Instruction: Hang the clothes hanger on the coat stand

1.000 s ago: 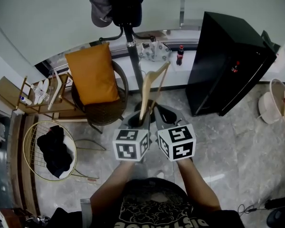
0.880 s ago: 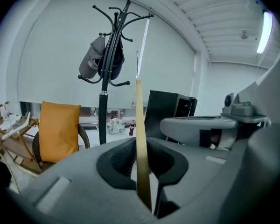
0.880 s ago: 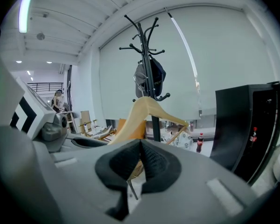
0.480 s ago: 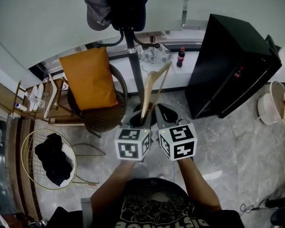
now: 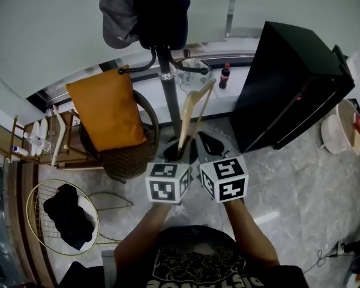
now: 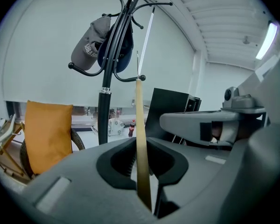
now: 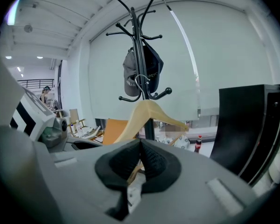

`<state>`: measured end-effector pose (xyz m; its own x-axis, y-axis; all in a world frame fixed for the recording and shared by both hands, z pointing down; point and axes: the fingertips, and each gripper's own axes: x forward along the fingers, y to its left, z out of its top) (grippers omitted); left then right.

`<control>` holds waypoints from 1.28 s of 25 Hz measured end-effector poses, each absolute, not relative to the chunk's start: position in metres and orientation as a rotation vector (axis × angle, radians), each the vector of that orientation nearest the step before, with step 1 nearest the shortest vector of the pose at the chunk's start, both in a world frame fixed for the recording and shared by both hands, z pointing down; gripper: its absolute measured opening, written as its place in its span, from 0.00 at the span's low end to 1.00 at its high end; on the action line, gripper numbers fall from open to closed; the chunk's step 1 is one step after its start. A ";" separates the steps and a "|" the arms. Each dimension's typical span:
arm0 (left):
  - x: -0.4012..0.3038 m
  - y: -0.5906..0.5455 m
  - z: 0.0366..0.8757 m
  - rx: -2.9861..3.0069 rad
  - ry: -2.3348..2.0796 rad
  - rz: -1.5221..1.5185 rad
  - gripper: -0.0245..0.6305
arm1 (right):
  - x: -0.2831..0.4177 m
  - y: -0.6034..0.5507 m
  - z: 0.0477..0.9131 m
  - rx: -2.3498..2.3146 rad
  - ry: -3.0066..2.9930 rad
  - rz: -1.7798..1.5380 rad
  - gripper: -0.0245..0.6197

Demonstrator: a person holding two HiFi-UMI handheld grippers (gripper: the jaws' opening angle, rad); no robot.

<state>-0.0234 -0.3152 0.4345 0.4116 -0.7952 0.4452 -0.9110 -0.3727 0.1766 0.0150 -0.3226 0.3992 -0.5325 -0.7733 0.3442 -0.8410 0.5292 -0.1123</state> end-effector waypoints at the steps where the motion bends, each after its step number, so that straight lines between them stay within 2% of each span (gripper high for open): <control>1: -0.025 -0.319 0.435 2.286 -1.455 0.403 0.12 | 0.013 -0.326 0.399 1.364 -2.512 0.388 0.04; 32: -0.046 -0.378 0.448 2.370 -1.337 0.406 0.12 | -0.016 -0.380 0.396 1.487 -2.443 0.308 0.04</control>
